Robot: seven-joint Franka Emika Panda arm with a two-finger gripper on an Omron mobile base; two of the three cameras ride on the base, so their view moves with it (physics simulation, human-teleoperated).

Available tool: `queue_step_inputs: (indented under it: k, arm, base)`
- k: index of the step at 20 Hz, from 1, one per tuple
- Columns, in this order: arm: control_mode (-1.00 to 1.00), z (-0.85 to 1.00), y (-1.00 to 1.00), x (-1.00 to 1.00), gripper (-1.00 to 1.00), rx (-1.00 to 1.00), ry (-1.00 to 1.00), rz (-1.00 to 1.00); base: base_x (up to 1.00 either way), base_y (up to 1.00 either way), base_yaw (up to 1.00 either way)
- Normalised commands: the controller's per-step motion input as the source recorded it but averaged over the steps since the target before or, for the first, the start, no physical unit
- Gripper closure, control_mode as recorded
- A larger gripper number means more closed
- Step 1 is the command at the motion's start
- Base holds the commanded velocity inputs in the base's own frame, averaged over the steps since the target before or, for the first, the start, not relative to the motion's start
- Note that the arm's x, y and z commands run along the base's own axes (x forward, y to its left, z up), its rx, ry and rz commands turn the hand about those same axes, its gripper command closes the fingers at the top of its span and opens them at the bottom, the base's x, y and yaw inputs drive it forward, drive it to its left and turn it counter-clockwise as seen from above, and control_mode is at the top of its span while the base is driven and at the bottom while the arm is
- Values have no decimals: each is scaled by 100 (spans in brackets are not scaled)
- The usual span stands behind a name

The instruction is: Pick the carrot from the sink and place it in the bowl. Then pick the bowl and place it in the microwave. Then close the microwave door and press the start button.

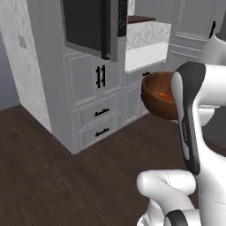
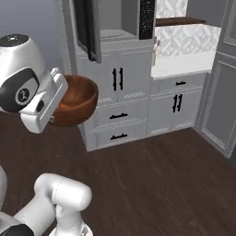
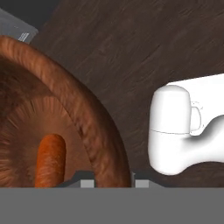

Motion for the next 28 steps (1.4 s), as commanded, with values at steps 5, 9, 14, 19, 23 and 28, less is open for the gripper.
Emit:
queue_step_inputs:
  k: [5,9,14,19,23,28]
  arm:
    - [100,0,0,0,100,0,0,0]
    - [100,0,0,0,100,0,0,0]
    - [100,0,0,0,100,0,0,0]
    - [100,0,0,0,100,0,0,0]
    - [100,0,0,0,100,0,0,0]
    - [100,0,0,0,100,0,0,0]
  base:
    - [0,-96,62]
    - [-1,-100,53]
    - [-4,-100,48]
    - [-5,-100,49]
    - [-24,-100,46]
    - [7,-99,42]
